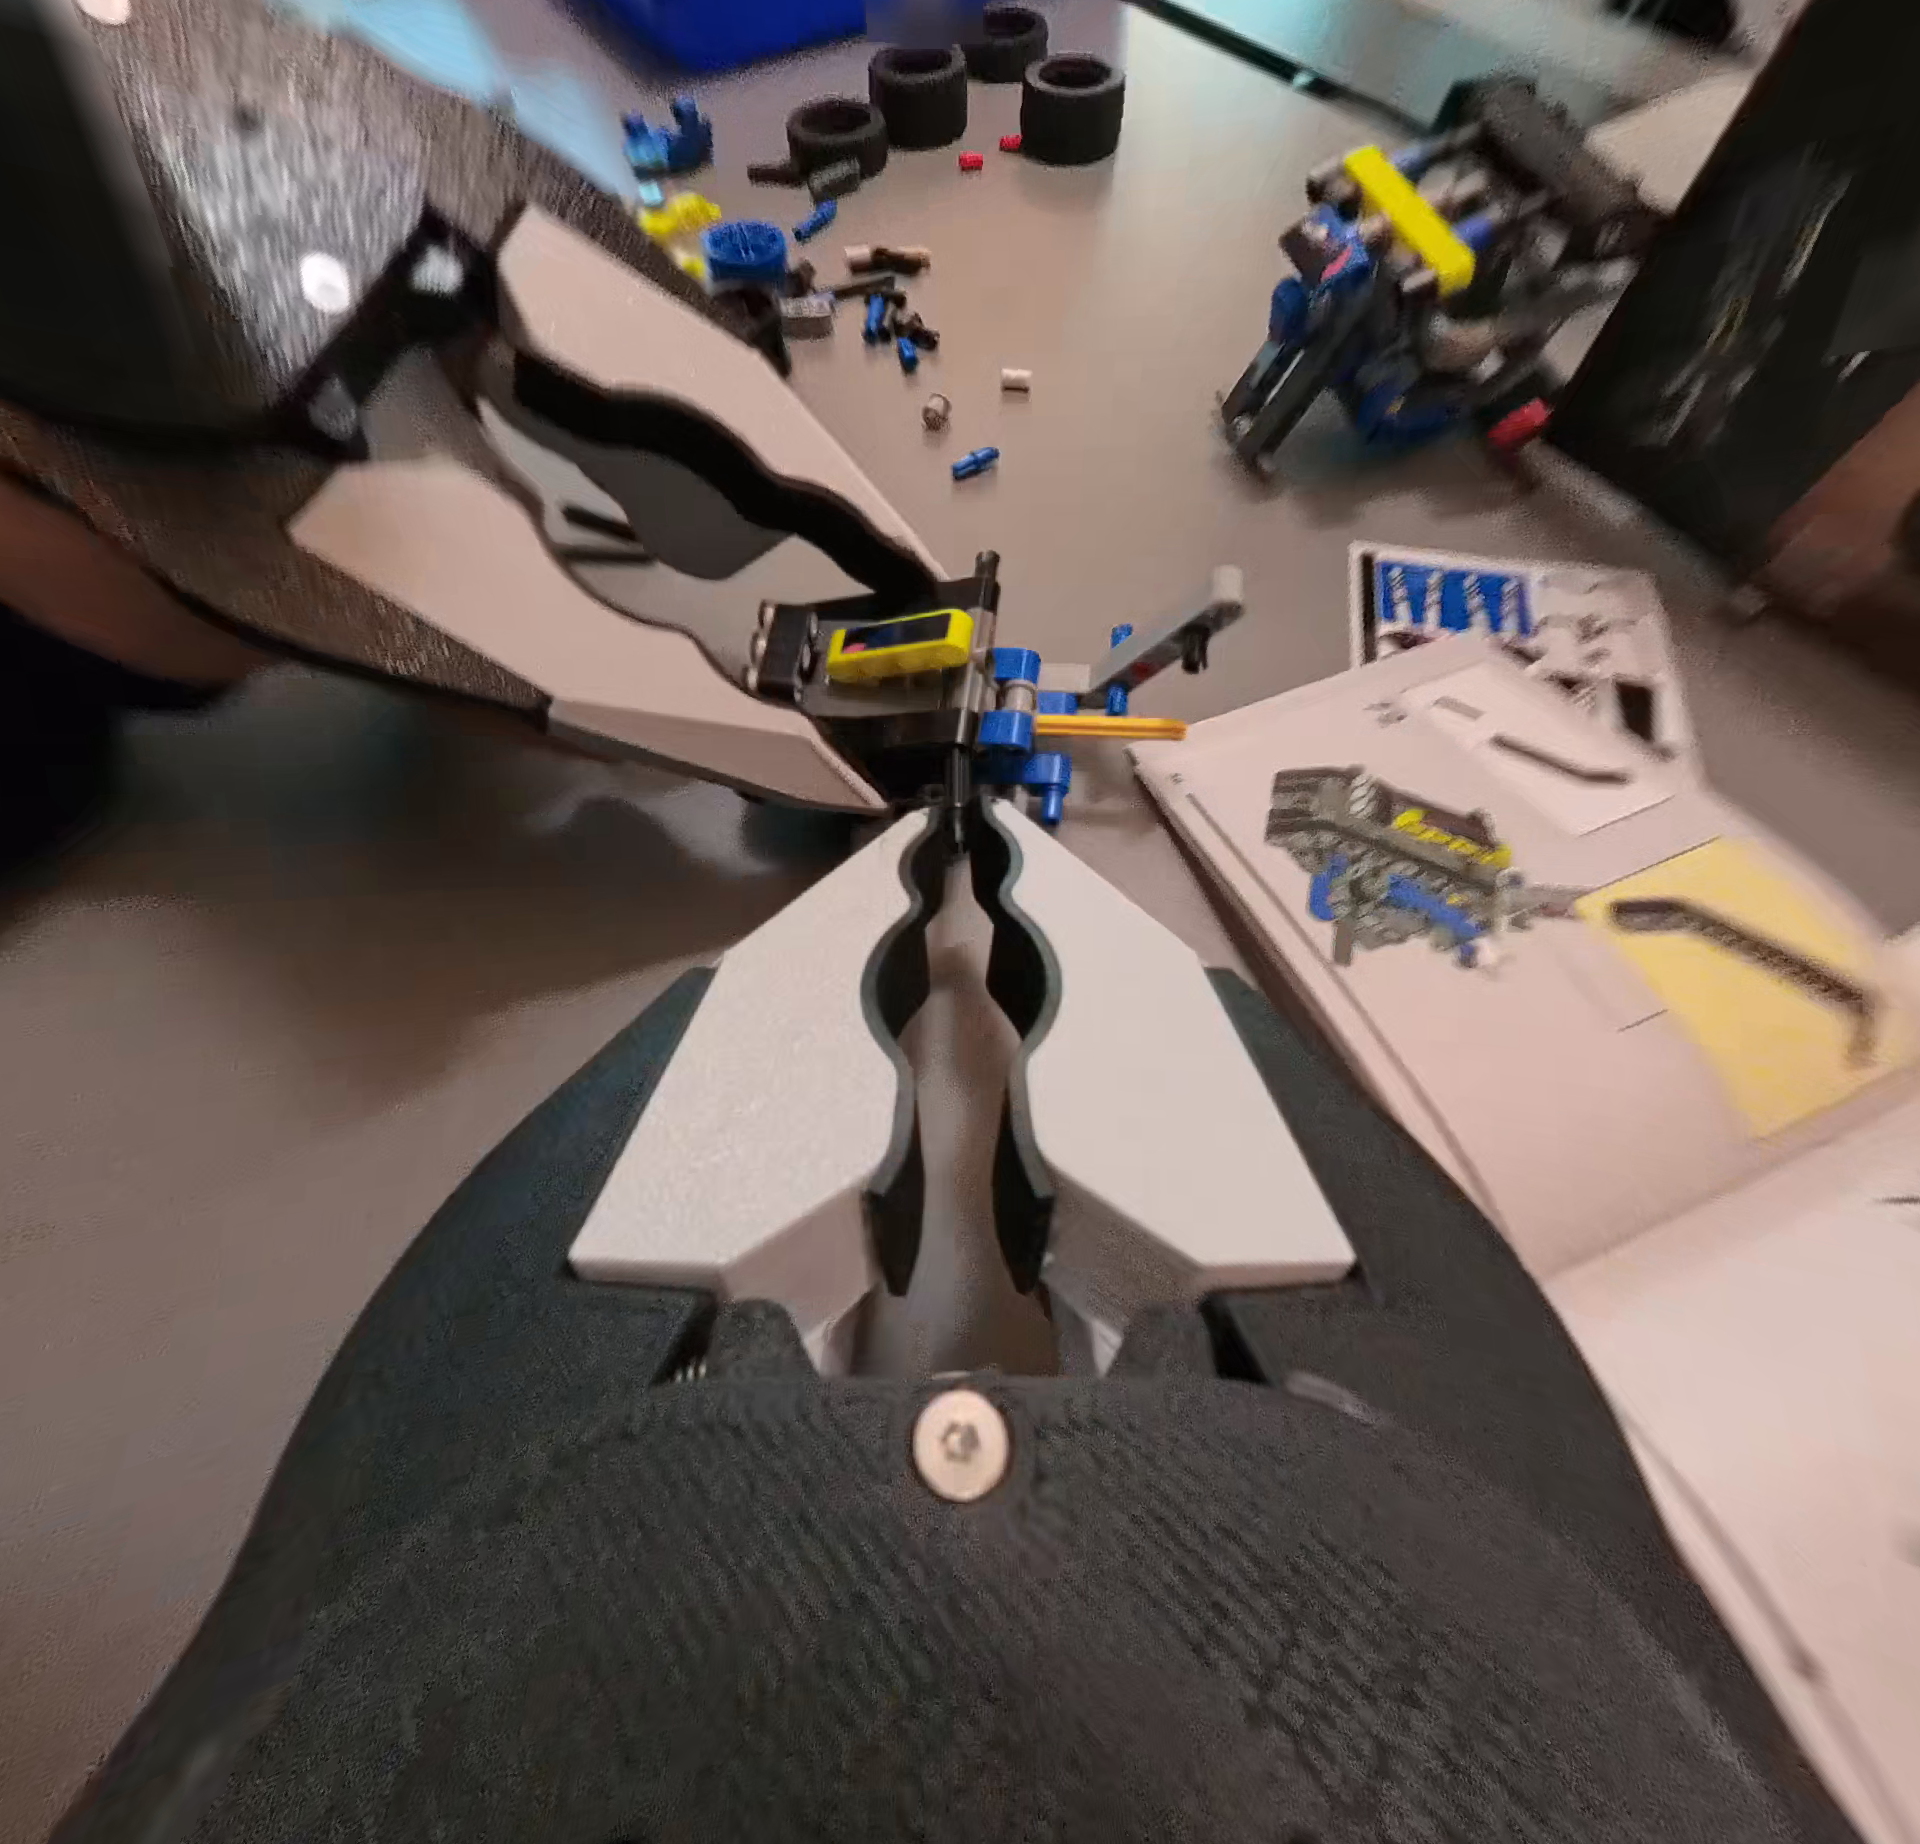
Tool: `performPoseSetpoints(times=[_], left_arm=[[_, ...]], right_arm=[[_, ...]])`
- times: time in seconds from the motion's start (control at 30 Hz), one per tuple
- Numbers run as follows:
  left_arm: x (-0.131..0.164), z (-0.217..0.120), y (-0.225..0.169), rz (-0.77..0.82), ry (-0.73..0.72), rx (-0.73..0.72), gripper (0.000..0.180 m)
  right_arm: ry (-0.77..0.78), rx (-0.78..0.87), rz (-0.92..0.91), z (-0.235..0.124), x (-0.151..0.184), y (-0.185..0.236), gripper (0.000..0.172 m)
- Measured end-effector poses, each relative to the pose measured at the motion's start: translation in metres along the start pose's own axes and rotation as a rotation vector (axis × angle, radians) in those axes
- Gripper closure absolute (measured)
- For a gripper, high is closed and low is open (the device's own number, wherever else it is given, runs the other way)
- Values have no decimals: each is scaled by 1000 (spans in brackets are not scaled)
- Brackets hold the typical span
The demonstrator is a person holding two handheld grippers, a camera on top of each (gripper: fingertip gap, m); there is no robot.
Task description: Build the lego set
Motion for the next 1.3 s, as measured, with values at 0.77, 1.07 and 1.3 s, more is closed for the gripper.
performPoseSetpoints(times=[0.77, 1.07, 1.3], left_arm=[[1, -8, 14, -57, -120, 37, 139], [-11, -28, 12, 144, -230, -124, 139], [-26, -51, -2, 369, -315, -254, 139]], right_arm=[[-241, -492, 878, 10, -1, -11, 170], [-470, -696, 1192, 6, -4, 1, 170], [-556, -626, 1094, -18, -15, 21, 170]])
Point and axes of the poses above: each gripper's, where its closed fingertips meet, z out along the fingers, x out of its underside, y = z × x across the jaws, the point moved 6 cm from there along -z, back along the fingers, and after that the axes turned 6 degrees about y, right-handed, at the moved point
